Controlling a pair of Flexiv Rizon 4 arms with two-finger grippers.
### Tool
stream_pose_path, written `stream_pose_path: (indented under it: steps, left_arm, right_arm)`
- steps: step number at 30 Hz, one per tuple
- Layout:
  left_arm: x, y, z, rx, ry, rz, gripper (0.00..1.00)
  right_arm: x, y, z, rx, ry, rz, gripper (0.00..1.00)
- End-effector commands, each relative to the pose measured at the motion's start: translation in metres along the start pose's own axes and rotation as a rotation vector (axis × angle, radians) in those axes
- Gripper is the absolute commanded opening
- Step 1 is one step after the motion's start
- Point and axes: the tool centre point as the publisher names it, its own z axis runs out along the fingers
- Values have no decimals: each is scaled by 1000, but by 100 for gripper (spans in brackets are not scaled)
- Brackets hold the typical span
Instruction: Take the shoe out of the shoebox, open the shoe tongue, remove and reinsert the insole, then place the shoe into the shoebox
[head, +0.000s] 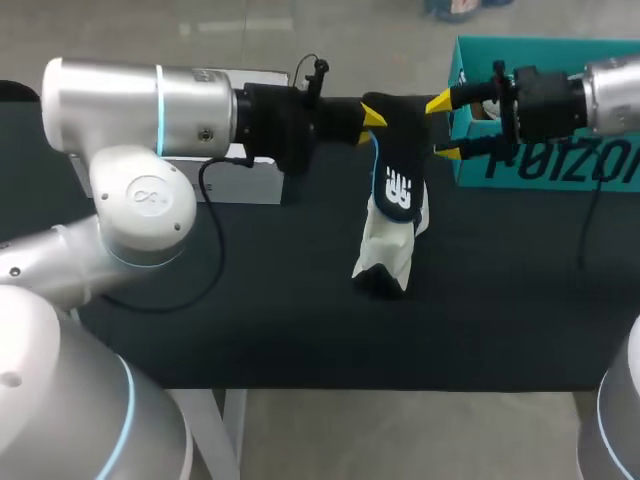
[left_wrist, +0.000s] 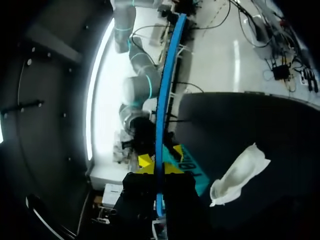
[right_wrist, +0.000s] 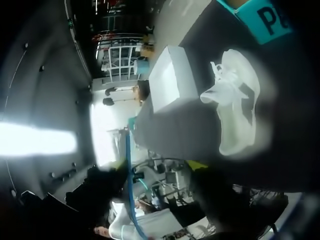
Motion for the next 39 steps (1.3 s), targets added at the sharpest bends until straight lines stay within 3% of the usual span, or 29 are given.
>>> stream_pose_path:
  steps: [1,8,11,15,19,22,38,39]
  left_arm:
    - [-1,-6,-13,-10,25,-32,0]
    - [-3,-13,-19,-37,19,-136,0]
    - [-2,-13,-21,-48,17,-155,0]
    - [-2,-13,-21,-48,17,-155,0]
    - [-2,-13,-21,-48,17,-155,0]
    - [-2,-13,-21,-48,17,-155,0]
    - [-2,-13,-21,-48,17,-155,0]
    - [-2,-13,-21,-48,17,-155,0]
  right_arm:
    - [6,-5,-11,-31,-166,33,100]
    - [6,-5,-11,-31,-166,33,100]
    - [-14,-1,-13,-1,-135,30,100]
    - [-46,6,-36,9,-111,41,100]
    - [-65,9,-63,-44,-172,17,100]
    - [-66,6,-79,-96,-242,-42,100]
    - [-66,6,-79,-96,-242,-42,100]
    - [-69,6,-78,-75,-231,-130,100]
